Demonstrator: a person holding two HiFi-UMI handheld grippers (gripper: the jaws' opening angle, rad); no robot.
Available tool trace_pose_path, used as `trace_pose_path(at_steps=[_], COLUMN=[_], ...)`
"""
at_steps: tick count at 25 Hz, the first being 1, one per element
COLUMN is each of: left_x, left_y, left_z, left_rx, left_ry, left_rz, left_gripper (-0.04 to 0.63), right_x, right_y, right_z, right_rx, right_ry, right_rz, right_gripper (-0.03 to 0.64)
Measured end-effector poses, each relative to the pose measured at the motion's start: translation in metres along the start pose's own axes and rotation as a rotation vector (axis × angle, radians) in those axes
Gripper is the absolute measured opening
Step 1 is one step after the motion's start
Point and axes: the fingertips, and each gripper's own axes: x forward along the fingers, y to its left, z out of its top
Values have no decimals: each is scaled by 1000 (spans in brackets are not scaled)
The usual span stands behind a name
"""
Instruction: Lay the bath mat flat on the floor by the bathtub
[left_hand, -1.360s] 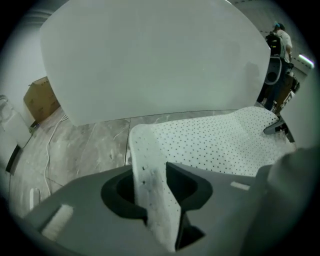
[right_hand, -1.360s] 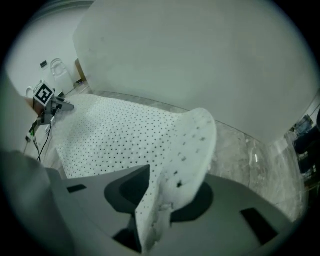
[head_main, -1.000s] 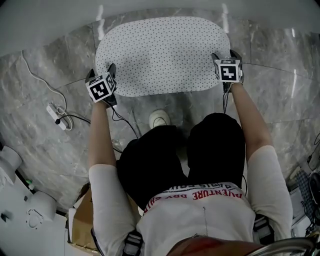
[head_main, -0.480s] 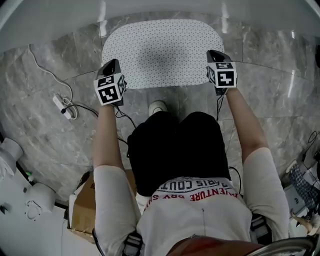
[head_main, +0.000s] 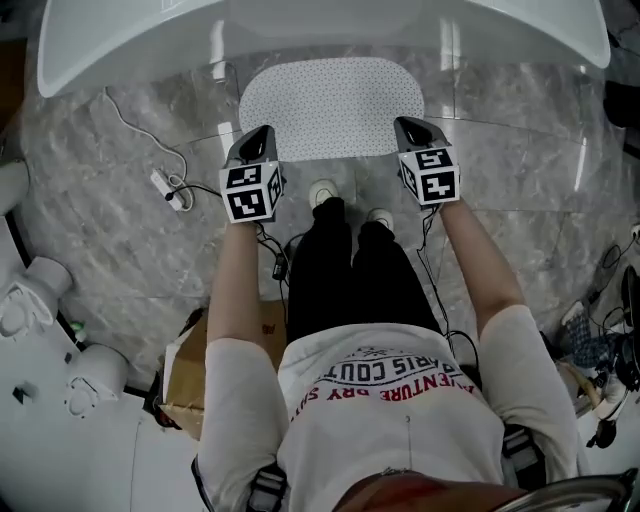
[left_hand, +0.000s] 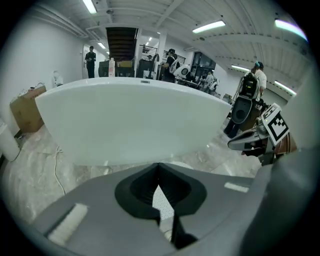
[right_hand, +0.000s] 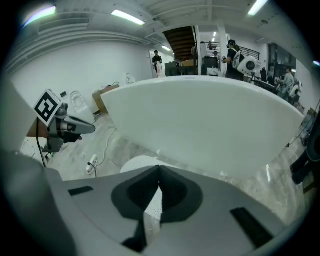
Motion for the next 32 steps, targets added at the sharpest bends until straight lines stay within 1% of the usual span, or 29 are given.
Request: trace_pose_path(at_steps=[4,7,11,16,18,22,26,29,32], left_x=[-69,-126,-208,-322,-362,-429,-484,-512,-528], left_y=[-21,-42,-69,-98,-108,-124,-137,-146,-149], left_z=[61,114,184,271,297,338,358,369,378], left_rx=[-8,2,39,102,122,165,216,246,252], left_ry=[-51,-127,-276,-504,-571,-688,-778,-836,-871], left_rz=[0,-3,-6,-30,-36,-47,-44,-44,-38], left_gripper=[11,11,12,11,11,11,12,12,12], right_x=[-70,-127,-207,-310,-349,-416,-472,-503,-524], right_y=[17,27,39,63,72,87,105,115,122], right_z=[64,113,176,255,281,324,349,360,367], right_rx=[4,7,-17,-49,-72,-133,-207,-262,-281], right_ry=[-61,-126,-245,-437,-510,-643,-748,-817,-870], right_rz=[6,7,4,28,27,9,-11,-33,-35], right_gripper=[9,9,9,9,9,9,9,9,9])
